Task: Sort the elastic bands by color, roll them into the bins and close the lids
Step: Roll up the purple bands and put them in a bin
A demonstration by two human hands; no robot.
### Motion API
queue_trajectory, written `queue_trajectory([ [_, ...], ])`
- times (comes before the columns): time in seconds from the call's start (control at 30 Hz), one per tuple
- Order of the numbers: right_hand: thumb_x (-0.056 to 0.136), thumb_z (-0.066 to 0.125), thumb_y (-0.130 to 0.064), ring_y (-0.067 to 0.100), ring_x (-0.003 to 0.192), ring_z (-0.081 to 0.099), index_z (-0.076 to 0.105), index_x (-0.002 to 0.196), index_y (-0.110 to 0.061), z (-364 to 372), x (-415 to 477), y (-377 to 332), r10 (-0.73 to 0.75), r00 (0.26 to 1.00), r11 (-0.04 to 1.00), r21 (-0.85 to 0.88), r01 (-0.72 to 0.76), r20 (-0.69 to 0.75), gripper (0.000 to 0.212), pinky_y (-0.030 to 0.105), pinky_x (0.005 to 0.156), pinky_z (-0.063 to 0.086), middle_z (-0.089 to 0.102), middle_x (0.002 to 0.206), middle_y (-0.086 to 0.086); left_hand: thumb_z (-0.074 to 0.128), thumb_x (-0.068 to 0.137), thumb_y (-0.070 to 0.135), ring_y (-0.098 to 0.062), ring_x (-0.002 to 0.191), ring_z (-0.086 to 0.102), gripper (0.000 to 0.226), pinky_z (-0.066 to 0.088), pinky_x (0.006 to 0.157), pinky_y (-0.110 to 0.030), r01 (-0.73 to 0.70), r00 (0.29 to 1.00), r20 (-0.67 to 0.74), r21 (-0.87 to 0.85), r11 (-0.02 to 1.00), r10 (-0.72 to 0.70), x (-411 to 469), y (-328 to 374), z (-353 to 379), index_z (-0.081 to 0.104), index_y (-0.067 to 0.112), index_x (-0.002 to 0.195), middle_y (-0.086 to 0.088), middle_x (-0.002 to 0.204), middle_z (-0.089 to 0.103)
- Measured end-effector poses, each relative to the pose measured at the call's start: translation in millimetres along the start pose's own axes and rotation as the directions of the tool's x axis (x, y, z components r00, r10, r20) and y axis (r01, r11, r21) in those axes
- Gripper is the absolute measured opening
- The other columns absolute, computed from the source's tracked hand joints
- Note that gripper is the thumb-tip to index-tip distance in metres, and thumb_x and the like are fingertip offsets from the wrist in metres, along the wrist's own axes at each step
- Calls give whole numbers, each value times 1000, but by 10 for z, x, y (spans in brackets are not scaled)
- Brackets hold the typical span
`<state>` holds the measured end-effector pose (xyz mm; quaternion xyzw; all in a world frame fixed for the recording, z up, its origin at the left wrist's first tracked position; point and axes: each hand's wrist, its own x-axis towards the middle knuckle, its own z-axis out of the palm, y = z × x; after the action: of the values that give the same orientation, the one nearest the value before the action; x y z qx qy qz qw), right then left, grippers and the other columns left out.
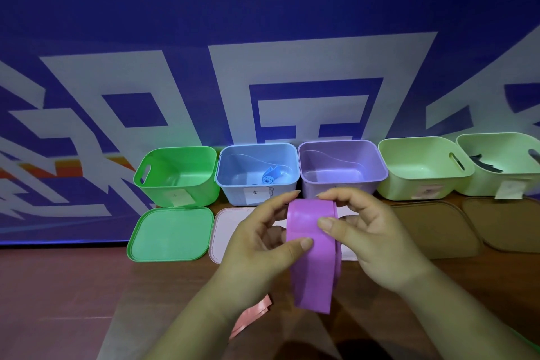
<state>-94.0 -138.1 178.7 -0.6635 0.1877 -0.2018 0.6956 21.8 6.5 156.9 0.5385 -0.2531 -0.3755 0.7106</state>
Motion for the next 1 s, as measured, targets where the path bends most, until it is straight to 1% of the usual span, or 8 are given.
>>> queue_trajectory([
  [0.13,74,70,-22,13,62,66,66,107,-21,14,-10,-12,-3,1000,1000,-3,3,4,34,23,64,54,72,83,-6,77,75,4,-34,98,65,60,54,90,-52,11,1000,0,32,999,-11,12,-11,-2,62,29,127,-12,122,67],
  [0.23,76,71,-21,16,71,67,68,103,-28,7,-6,13,-26,1000,1000,1,26,-4,29,30,70,57,72,88,0,78,74,5,-32,101,67,61,55,91,-46,35,999,10,46,998,-35,11,-14,-11,61,32,126,-15,116,70],
  [0.33,79,74,-18,21,77,67,68,101,-32,5,-10,34,-43,999,999,31,43,-5,27,38,75,57,72,90,8,79,73,4,-35,100,65,66,52,93,-54,50,999,-7,69,996,-49,20,-16,-13,58,31,129,-17,112,71],
  [0.47,78,77,-11,12,76,66,68,101,-28,23,-13,13,-85,996,995,52,86,-23,29,25,70,55,73,88,-1,82,69,8,-36,93,66,70,48,95,-65,47,998,-46,107,993,-42,25,-7,-9,57,33,130,-23,98,72],
  [0.6,75,72,-13,12,81,65,70,97,-36,7,10,1,-108,992,993,49,111,-65,31,25,70,55,72,91,-4,85,67,16,-36,99,66,69,45,95,-70,20,999,-39,139,990,-14,22,-12,-12,59,38,127,-24,89,70],
  [0.67,77,78,-12,15,84,66,69,98,-36,-6,16,3,-119,990,992,36,122,-73,33,28,72,56,72,92,-3,85,67,17,-33,97,67,68,47,91,-70,7,999,-37,146,989,-2,28,-20,-15,60,39,126,-19,85,69],
  [0.83,71,72,-15,18,89,66,69,96,-36,-3,20,-23,-135,984,988,63,142,-115,32,34,76,57,73,96,-2,85,67,23,-36,88,63,65,51,86,-67,-34,995,-81,186,982,50,43,-27,8,61,41,124,-13,96,66],
  [1.0,80,68,8,15,86,68,68,101,-22,5,32,-35,-118,985,989,76,128,-122,37,33,78,59,74,94,-3,83,68,22,-31,80,63,69,53,74,-69,-54,993,-92,175,983,70,33,10,36,56,46,127,5,112,63],
])
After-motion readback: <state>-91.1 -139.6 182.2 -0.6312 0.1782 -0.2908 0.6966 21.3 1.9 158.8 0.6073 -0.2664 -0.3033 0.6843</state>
